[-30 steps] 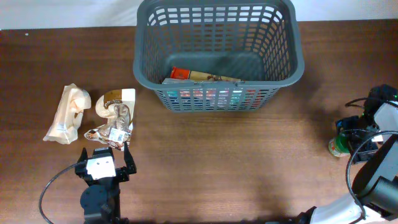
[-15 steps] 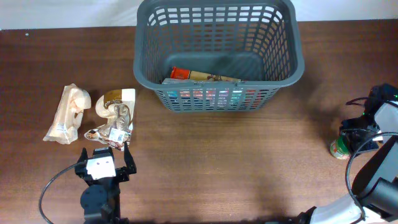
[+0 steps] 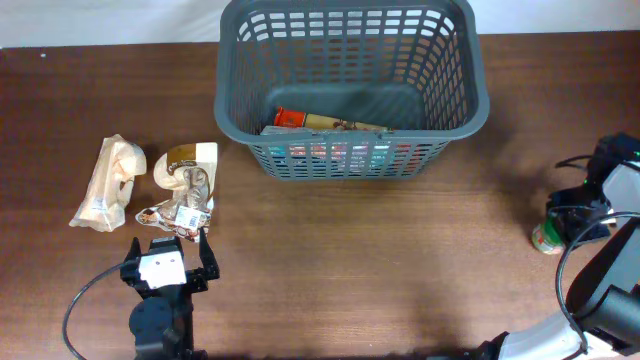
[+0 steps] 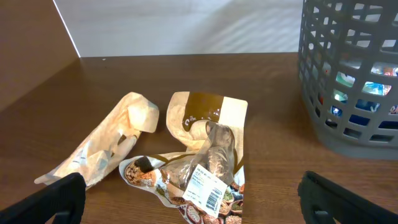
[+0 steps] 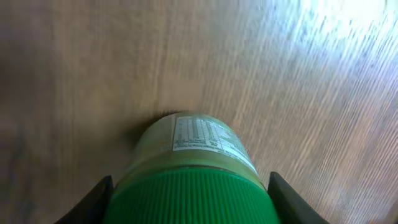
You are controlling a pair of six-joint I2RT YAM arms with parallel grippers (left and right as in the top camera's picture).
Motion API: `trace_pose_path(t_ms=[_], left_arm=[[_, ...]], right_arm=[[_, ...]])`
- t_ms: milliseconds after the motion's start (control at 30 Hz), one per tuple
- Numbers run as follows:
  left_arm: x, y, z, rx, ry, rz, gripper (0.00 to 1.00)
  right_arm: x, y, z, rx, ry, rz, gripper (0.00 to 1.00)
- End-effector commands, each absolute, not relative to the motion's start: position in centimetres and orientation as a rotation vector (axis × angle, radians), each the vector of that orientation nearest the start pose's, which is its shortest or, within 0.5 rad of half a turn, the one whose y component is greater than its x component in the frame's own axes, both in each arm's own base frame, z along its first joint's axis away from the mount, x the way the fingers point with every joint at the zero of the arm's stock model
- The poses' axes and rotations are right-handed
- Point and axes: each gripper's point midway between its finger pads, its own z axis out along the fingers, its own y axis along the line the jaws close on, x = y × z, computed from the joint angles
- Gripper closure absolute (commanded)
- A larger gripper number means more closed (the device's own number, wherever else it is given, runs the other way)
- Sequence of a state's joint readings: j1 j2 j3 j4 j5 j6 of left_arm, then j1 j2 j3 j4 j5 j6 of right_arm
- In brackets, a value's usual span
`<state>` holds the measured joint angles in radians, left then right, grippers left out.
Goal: Pack container
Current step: 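Lower the right gripper over the green-lidded jar and grasp it, then lift the jar with the right gripper and place it in the basket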
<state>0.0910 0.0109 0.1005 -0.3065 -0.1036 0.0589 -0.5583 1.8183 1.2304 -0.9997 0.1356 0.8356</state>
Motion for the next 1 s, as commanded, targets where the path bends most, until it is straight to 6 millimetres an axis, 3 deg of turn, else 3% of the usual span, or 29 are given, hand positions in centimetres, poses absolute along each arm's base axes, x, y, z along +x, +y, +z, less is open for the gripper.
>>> trace_pose_path(t_ms=[0, 100, 233, 433, 567, 700, 733, 867, 967], left_arm=[[23.2, 3.6, 14.4, -0.102, 1.786, 0.182, 0.01], [23.2, 3.6, 14.4, -0.102, 1.786, 0.182, 0.01], [23.2, 3.6, 14.4, -0.102, 1.786, 0.182, 0.01], [23.2, 3.6, 14.4, -0.102, 1.786, 0.182, 0.01], [23.2, 3.6, 14.4, -0.102, 1.786, 0.182, 0.01], [23.2, 3.6, 14.4, -0.102, 1.786, 0.182, 0.01], [23.2, 3.6, 14.4, -0.102, 1.786, 0.182, 0.01], [23.2, 3.6, 14.4, -0.102, 1.786, 0.182, 0.01], [23.2, 3.6, 14.4, -0.102, 1.786, 0.182, 0.01]], right_arm=[[28.8, -20.7, 8.4, 1.863, 2.322, -0.179, 0.96], [30.6, -21.6, 12.2, 1.763, 2.266, -0.16, 0.96], [33.4, -21.7, 18.6, 1.562, 2.216, -0.131, 0.96], [37.0, -18.5, 27.8, 1.164, 2.208, -0.119, 0.96], [39.3, -13.3, 33.6, 0.78, 2.216, -0.117, 0.96], [40.4, -8.3, 37.5, 0.521, 2.188, -0.09, 0.96], [40.6, -6.2, 39.0, 0.43, 2.167, -0.078, 0.96], [40.6, -0.2, 42.9, 0.202, 2.099, -0.052, 0.96], [40.3, 2.7, 44.4, 0.117, 2.06, -0.06, 0.96]])
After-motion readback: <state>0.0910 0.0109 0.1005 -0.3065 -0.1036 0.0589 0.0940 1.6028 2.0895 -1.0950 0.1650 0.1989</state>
